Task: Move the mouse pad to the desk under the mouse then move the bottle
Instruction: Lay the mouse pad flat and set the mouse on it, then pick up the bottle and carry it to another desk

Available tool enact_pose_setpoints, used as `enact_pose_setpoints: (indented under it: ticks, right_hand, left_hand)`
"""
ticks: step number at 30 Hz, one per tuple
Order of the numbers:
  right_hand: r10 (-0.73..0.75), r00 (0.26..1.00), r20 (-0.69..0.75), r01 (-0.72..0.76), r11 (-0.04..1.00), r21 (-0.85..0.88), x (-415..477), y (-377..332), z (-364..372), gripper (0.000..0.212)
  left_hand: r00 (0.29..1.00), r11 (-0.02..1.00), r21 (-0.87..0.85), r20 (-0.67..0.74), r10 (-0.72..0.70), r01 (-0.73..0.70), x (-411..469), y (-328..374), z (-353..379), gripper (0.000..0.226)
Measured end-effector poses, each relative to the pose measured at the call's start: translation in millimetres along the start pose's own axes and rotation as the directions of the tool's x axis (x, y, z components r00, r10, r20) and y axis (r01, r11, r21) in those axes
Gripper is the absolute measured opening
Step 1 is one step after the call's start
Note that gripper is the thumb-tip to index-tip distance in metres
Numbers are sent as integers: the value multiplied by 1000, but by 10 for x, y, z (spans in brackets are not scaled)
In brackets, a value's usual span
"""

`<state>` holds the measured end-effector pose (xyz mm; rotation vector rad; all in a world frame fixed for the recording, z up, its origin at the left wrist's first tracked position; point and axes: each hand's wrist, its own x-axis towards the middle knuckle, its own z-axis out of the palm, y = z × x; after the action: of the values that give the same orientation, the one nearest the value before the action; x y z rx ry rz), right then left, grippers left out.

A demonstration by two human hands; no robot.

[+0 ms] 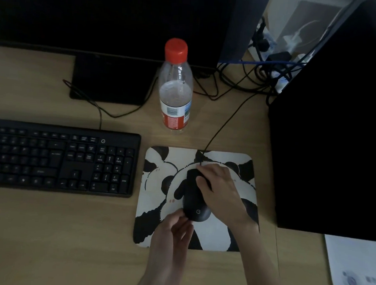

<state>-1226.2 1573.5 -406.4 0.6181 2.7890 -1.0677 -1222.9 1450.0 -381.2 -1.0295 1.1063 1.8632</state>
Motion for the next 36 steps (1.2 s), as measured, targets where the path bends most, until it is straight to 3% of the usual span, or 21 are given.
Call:
enact_pose_setpoints:
  ticks: [7, 12, 14, 18, 20, 23, 26, 29, 36]
  right_hand:
    - [13, 1000, 19, -14, 1000, 27, -1, -18, 5, 37]
    - [-19, 997, -77, 28, 992, 119, 63, -66, -168, 43]
    - [-8, 993, -118, 38, 969, 246, 179, -143, -273, 48]
    - [31, 993, -116, 36, 847, 531, 564, -347, -449, 68]
    - [21, 994, -107, 43, 824, 565, 759, -414, -473, 73]
    - [-43, 995, -88, 86, 816, 572, 952, -499, -471, 71]
    - [-81, 994, -69, 106, 789, 605, 1087, -528, -427, 67]
    - [-65, 993, -94, 110, 776, 621, 1154, -495, -386, 64]
    - [-103, 985, -141, 168, 779, 604, 979, -657, -524, 55]
  left_hand:
    - [999, 999, 26, -36, 35, -34, 21, 28, -43, 20]
    - [956, 954, 94, -48, 290, -285, 71, 367, -36, 32]
    - [891, 868, 208, 46, 452, -451, 134, 621, 68, 36]
    - [681, 554, 402, 346, 645, -729, 311, 1150, 433, 47]
    - [613, 451, 417, 490, 619, -789, 444, 1345, 575, 55]
    - [580, 367, 449, 616, 533, -814, 606, 1490, 682, 60]
    - [535, 308, 437, 692, 484, -845, 679, 1536, 729, 49]
    - [520, 307, 420, 709, 477, -854, 697, 1556, 760, 40]
    - [512, 375, 359, 704, 492, -855, 400, 1617, 668, 53]
